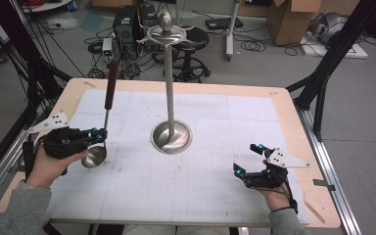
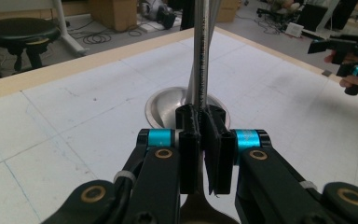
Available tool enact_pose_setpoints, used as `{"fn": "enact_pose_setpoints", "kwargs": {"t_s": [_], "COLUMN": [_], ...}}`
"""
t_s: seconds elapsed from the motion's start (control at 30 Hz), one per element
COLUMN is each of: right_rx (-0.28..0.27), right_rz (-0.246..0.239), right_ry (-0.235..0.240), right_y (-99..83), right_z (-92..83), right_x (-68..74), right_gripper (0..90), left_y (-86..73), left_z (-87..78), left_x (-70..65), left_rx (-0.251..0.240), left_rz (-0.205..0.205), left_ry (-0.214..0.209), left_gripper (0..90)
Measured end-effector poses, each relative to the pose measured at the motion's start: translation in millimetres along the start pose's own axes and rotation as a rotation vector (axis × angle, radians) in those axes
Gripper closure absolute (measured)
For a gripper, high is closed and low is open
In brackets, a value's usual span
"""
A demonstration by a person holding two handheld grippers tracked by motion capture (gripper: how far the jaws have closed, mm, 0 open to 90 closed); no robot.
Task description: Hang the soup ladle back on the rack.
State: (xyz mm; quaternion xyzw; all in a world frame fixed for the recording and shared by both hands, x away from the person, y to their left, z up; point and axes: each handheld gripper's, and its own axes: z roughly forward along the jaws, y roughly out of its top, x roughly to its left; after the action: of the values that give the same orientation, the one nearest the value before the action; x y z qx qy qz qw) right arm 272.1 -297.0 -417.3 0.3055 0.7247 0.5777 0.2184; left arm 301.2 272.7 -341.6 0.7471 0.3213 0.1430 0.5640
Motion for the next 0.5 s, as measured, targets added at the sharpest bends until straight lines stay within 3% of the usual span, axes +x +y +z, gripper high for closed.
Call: {"fn": "enact_pose_setpoints", "kwargs": {"t_s": [0.27,0.5], "right_rx": [-0.013,-0.012], "right_rz": [0.005,0.004], "right_ry": [0.009,0.016], "right_y": [1.4,1.5], "right_z": [3.4,4.6], "right_x": [-1.8,-2.4], "right_gripper": [3.8,3.8], "left_y": [7.6,18.7], "left_z": [2.7,8.1], "left_x": [1.6,1.4], "left_rx": [-0.038,-0.073], "left_rz": [-0.004,-0.013], "left_ry": [0.009,-0.009], "left_gripper": [84.5,84.5]}}
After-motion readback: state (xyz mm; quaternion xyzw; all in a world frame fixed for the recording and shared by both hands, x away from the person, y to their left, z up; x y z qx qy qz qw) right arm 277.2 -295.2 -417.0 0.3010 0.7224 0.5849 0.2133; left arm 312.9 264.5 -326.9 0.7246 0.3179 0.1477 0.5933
